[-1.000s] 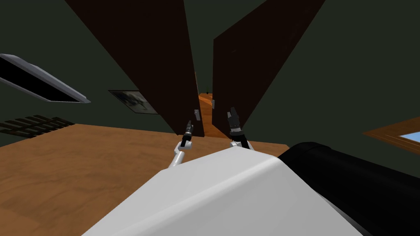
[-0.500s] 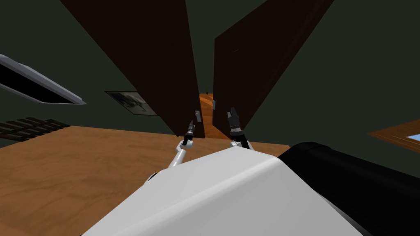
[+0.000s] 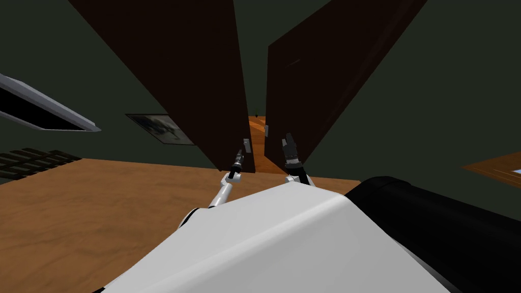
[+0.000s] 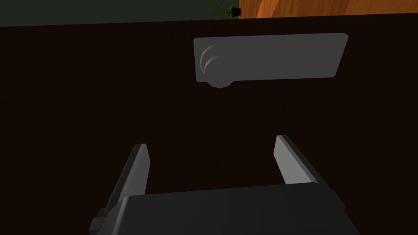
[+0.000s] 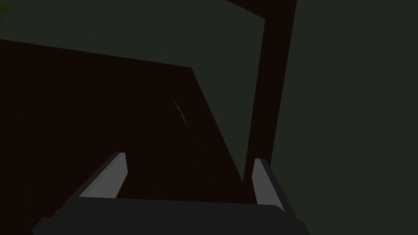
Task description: Push the door open
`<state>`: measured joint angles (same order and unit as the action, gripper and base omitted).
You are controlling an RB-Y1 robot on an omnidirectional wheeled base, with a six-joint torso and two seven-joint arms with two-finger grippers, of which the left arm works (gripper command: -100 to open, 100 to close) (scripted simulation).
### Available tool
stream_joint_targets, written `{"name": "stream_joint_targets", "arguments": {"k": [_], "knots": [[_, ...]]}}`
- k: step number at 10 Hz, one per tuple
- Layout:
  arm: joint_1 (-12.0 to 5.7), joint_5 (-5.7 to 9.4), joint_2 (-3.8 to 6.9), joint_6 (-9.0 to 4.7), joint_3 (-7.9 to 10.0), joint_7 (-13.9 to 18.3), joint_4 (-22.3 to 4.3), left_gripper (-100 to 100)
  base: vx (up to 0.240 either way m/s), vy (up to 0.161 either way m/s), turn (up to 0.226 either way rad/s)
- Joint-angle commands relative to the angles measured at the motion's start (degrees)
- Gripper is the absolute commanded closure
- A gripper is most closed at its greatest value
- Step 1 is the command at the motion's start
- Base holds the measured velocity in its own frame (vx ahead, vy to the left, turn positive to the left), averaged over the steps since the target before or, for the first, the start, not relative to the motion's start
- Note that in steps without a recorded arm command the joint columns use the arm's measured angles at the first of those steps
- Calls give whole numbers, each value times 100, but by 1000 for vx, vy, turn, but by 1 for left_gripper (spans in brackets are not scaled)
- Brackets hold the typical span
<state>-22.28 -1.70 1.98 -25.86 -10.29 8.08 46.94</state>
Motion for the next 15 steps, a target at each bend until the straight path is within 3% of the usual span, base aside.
{"name": "stream_joint_targets", "arguments": {"k": [1, 4, 5, 6, 9, 12, 14, 15], "knots": [[-120, -16, -43, -1, -19, 23, -199, -100, 114, 50, -22], [-351, -48, -119, 10, -73, 85, -563, -100, 130, 57, -18], [-320, -39, -96, 13, -63, 80, -498, -100, 61, 29, -6], [-332, -35, -6, 10, -45, 76, -525, -100, 112, -26, -34], [-334, -26, 52, 4, -17, 64, -544, -100, 166, -65, -18], [-338, -16, 20, -3, 19, 49, -568, -100, 187, -64, -21], [-340, -10, -62, -7, 41, 40, -582, -100, 183, -37, -23], [-367, -9, -39, -28, 41, 41, -629, -100, 81, -27, 1]]}}
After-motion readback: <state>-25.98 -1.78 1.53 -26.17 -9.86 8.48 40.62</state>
